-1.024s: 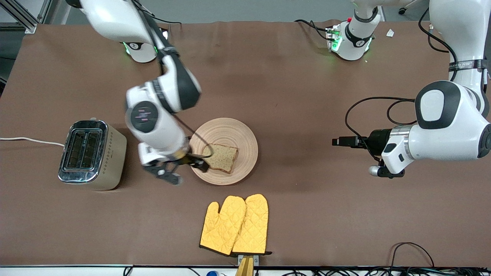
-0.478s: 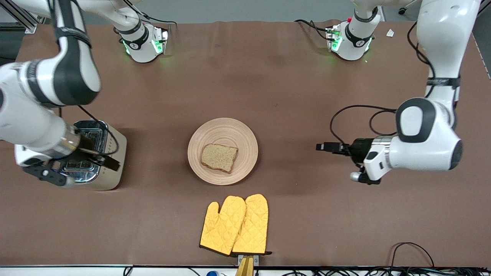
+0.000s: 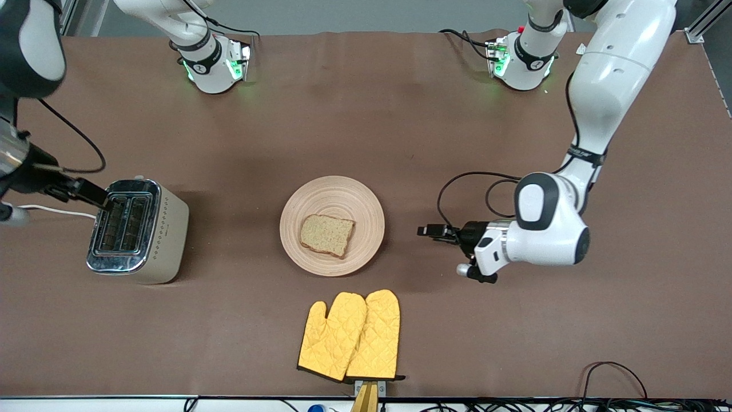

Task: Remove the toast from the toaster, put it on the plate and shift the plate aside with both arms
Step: 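Reach the left gripper to the plate rim and grasp it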

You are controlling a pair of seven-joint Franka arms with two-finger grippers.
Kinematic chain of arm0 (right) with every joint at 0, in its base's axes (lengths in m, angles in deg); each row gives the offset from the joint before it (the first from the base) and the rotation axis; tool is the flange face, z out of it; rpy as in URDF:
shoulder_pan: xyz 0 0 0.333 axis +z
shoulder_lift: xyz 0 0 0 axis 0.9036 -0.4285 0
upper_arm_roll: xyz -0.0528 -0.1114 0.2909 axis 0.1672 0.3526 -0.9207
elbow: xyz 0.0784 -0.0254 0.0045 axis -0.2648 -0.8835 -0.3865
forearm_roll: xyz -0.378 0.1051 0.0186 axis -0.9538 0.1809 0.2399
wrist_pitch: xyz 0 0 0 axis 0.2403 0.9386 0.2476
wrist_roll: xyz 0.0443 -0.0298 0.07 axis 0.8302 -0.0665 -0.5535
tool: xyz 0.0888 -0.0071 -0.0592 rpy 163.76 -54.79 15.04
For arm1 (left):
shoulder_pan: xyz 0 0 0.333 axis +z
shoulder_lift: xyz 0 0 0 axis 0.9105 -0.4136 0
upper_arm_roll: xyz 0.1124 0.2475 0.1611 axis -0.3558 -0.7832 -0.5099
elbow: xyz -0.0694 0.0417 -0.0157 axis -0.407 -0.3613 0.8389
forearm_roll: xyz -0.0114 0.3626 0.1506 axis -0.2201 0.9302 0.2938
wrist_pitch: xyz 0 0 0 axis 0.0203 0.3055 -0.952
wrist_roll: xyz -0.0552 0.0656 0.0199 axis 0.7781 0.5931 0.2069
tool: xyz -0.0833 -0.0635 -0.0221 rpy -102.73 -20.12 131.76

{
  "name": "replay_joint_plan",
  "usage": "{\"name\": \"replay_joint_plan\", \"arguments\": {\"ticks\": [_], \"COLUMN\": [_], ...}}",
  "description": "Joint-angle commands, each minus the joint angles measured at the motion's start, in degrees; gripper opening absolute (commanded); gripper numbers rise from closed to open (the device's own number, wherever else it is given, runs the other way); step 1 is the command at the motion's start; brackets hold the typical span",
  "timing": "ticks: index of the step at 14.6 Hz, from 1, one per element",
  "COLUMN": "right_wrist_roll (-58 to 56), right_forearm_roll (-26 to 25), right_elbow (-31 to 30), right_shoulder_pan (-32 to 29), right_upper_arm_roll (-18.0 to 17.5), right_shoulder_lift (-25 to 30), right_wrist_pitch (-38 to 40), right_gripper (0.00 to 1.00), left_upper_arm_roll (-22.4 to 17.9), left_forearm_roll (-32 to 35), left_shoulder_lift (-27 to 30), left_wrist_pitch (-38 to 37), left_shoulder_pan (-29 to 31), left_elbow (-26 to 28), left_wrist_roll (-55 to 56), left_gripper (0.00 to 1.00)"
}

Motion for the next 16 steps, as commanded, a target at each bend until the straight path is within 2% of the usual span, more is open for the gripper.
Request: {"name": "replay_joint_plan", "arguments": {"ticks": [1,5,9,16], "right_wrist_roll": [-1.7,-1.8,-1.9,-2.0], "right_forearm_roll": [-2.3,-4.0,-4.3,-3.5], "right_elbow": [-3.5,-3.6,-2.7,-1.1], "right_shoulder_pan": [-1.3,-1.1,-0.8,-0.7], "right_upper_arm_roll": [-1.1,-1.4,-1.5,-1.6], "right_shoulder_lift": [6.4,9.5,9.3,9.1], "right_wrist_pitch": [1.6,3.7,6.1,7.9], "right_gripper": [1.00,1.00,1.00,1.00], "left_upper_arm_roll": [0.2,0.2,0.2,0.3], "left_forearm_roll": [-2.4,-6.9,-8.0,-10.5], "left_shoulder_lift": [-0.9,-4.7,-7.3,-8.5], "left_wrist_pitch": [7.2,16.6,19.0,19.1], "left_shoulder_pan": [-3.3,-7.9,-9.4,-11.8], "left_elbow": [2.0,2.2,1.9,1.8], "left_wrist_roll": [-1.0,-1.2,-1.2,-1.2], "left_gripper": [0.63,0.62,0.59,0.30]}}
